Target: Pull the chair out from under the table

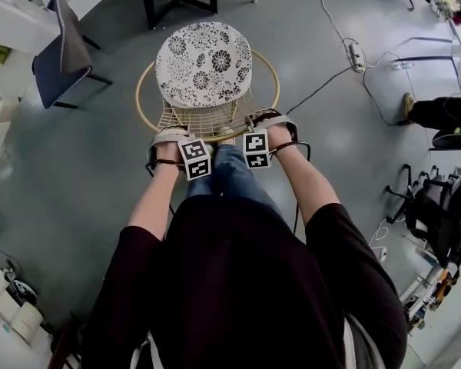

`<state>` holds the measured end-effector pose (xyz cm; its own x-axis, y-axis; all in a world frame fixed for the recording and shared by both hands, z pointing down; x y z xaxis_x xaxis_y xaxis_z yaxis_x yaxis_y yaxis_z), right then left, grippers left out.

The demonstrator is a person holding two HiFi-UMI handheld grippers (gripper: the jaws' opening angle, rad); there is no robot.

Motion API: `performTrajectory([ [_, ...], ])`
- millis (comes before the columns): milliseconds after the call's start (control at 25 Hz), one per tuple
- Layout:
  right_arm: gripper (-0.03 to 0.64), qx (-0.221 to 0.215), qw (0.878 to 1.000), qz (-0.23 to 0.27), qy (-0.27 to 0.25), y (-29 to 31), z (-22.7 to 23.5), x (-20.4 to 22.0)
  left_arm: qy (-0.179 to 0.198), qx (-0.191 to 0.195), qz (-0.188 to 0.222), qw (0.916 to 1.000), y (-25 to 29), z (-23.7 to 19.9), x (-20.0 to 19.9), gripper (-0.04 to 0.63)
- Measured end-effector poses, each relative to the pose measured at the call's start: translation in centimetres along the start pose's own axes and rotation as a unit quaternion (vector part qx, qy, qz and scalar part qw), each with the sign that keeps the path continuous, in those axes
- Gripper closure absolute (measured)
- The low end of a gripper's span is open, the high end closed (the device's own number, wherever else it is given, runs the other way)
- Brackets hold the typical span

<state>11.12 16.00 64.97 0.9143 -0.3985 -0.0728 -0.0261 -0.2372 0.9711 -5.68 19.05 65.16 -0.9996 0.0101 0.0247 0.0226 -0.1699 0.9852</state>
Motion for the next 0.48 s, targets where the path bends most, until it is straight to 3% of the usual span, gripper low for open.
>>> performTrajectory([
  [480, 0.571, -0.002, 1.000, 0.004, -0.002, -0.8, -3.3, -0.4, -0.007, 0.011, -0.002, 0.9999, -0.5, 3.0, -0.8, 0.551],
])
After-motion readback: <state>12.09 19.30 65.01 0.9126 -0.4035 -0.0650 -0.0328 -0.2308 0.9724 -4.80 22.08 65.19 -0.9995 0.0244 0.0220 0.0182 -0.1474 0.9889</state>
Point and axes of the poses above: the fingertips, and each gripper's own axes: y forward along the fingers, z to its right, x out of its underside, the point moved 7 cm from there along -y, backward along the fingers
